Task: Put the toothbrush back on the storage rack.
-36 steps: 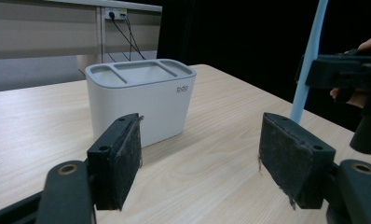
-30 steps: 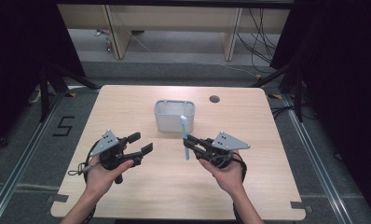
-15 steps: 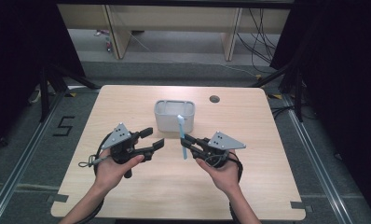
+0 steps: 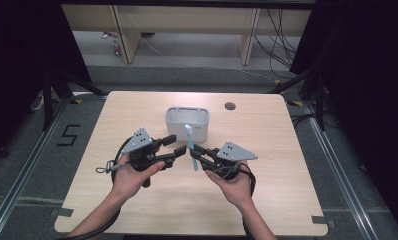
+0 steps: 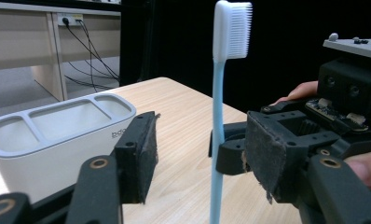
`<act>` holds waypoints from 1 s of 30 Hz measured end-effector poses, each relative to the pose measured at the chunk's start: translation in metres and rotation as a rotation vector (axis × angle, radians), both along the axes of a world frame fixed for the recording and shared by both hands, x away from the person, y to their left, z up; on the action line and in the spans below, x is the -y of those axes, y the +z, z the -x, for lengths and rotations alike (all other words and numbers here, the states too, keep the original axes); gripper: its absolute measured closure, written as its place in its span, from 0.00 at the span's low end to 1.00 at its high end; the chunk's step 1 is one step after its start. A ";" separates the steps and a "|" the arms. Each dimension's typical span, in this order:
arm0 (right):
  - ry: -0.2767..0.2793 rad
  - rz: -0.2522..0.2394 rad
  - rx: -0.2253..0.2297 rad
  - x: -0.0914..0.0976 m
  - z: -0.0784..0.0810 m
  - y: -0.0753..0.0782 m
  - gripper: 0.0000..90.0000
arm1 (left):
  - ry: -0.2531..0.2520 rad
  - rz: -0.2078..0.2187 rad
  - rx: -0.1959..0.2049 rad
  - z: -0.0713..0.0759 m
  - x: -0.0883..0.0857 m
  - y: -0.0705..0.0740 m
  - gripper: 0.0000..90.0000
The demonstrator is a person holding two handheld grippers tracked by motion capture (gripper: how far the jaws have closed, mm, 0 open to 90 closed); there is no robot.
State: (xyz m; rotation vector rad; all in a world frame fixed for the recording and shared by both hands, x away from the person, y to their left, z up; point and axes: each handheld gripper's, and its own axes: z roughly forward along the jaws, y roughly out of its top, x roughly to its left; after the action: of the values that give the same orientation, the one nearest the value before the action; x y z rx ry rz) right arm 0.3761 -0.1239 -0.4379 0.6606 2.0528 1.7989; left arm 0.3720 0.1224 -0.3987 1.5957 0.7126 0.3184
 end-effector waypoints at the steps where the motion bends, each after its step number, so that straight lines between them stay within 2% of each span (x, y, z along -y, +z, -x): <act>1: -0.003 -0.001 -0.015 -0.001 0.001 -0.001 0.88 | -0.005 0.000 -0.003 -0.001 0.001 0.001 0.52; 5: -0.013 0.007 -0.003 -0.002 0.000 -0.001 0.88 | -0.015 -0.017 -0.003 -0.003 0.001 0.001 0.58; 10: -0.029 0.006 -0.026 -0.006 0.002 -0.001 0.88 | -0.017 -0.022 -0.014 -0.006 0.007 0.000 0.63; 12: -0.023 0.009 -0.013 -0.006 0.001 -0.001 0.88 | -0.017 -0.018 -0.012 -0.007 0.009 -0.001 0.67; 15: -0.037 0.023 0.000 -0.006 0.000 -0.001 0.88 | -0.012 -0.020 -0.017 -0.008 0.012 -0.001 0.69; 16: -0.048 0.030 0.016 -0.006 -0.001 -0.001 0.88 | -0.008 -0.019 -0.023 -0.009 0.013 -0.002 0.71; 20: -0.030 0.014 -0.010 -0.009 -0.001 -0.002 0.88 | -0.005 -0.019 -0.025 -0.011 0.015 -0.002 0.73; 24: -0.034 0.026 0.001 -0.009 -0.001 -0.002 0.88 | -0.003 -0.021 -0.024 -0.012 0.015 -0.001 0.78; 25: -0.049 0.021 -0.014 -0.010 0.001 -0.001 0.88 | -0.002 -0.022 -0.025 -0.013 0.015 0.000 0.79; 26: -0.042 0.018 -0.003 -0.010 0.000 -0.002 0.88 | 0.000 -0.021 -0.027 -0.013 0.016 0.000 0.80; 30: -0.040 0.038 -0.007 -0.010 0.000 0.000 0.88 | 0.000 -0.011 -0.038 -0.015 0.015 -0.001 0.81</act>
State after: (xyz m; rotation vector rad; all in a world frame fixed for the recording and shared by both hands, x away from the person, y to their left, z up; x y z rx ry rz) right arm 0.3758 -0.1143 -0.4381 0.6936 2.0583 1.7342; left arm 0.3867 0.1077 -0.3999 1.6164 0.7413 0.2929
